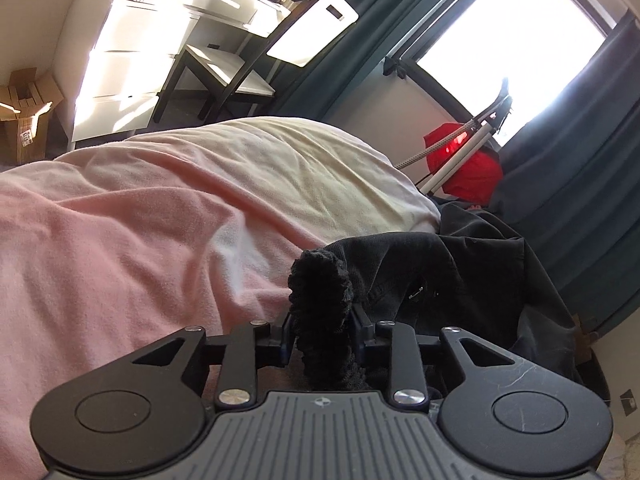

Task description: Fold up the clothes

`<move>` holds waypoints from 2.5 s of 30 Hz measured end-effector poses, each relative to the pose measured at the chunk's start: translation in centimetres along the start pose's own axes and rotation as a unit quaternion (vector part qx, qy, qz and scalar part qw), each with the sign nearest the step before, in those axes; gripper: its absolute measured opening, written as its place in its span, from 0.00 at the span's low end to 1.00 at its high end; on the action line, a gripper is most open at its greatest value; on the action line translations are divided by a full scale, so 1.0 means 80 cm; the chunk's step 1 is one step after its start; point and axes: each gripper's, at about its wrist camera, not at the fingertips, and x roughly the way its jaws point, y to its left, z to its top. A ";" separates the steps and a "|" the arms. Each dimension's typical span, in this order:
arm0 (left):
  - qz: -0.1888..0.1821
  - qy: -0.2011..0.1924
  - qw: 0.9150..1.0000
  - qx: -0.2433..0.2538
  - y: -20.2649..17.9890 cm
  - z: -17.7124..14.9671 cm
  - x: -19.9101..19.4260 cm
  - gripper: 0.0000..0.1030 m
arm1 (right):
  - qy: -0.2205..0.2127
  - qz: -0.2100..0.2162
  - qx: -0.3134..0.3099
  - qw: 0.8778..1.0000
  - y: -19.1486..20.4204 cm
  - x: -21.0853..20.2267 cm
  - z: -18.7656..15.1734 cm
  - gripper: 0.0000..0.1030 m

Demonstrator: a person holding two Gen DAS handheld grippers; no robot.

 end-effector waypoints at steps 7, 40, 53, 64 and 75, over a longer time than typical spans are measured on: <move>-0.005 -0.001 1.000 -0.028 0.005 -0.003 -0.004 0.38 | -0.026 0.112 0.027 0.993 0.006 -0.021 0.006 0.75; -0.046 0.010 0.996 -0.078 0.017 -0.011 0.007 0.45 | 0.010 0.082 0.029 0.996 0.006 -0.011 -0.012 0.27; -0.053 -0.022 0.998 0.025 -0.052 0.078 0.000 0.14 | 0.035 0.113 0.041 0.992 0.047 -0.006 -0.023 0.22; 0.049 -0.116 0.979 0.162 -0.051 0.293 0.017 0.14 | 0.137 0.187 0.003 0.973 0.197 0.164 -0.102 0.21; 0.099 -0.041 0.978 0.178 0.055 0.240 0.091 0.35 | 0.247 0.145 -0.111 0.952 0.243 0.257 -0.126 0.29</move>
